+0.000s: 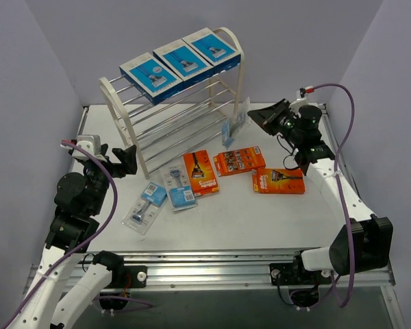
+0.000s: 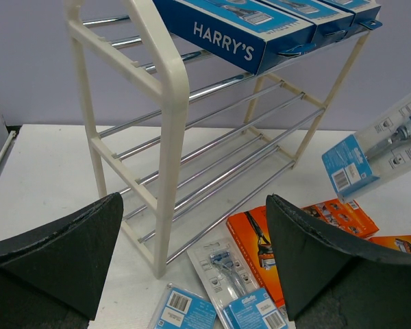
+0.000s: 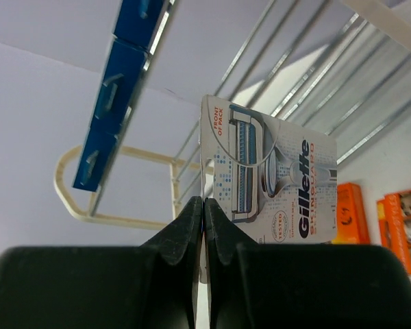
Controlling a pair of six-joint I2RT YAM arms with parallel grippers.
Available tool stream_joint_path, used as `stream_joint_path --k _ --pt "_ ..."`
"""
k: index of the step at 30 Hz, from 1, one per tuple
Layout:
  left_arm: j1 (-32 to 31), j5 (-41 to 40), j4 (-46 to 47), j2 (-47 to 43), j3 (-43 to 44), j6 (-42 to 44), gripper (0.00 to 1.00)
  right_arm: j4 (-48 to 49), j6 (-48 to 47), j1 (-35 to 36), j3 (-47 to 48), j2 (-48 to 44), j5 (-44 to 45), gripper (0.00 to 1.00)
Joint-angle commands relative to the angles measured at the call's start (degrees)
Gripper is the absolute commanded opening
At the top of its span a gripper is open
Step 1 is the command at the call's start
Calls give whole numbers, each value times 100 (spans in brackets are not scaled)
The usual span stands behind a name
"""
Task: Place and organize the shaving razors onto the shelf
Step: Place the shaving razor onto shelf
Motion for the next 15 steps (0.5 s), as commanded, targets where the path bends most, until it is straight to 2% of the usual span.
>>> stream_joint_path --k 1,7,15 --pt "-30 -10 117 -31 131 27 94 974 544 -5 516 240 -174 0" --pt "-30 26 126 22 122 0 94 1985 1221 197 912 837 -113 0" --pt "-30 61 144 57 122 -17 94 2610 1661 654 1616 1638 -25 0"
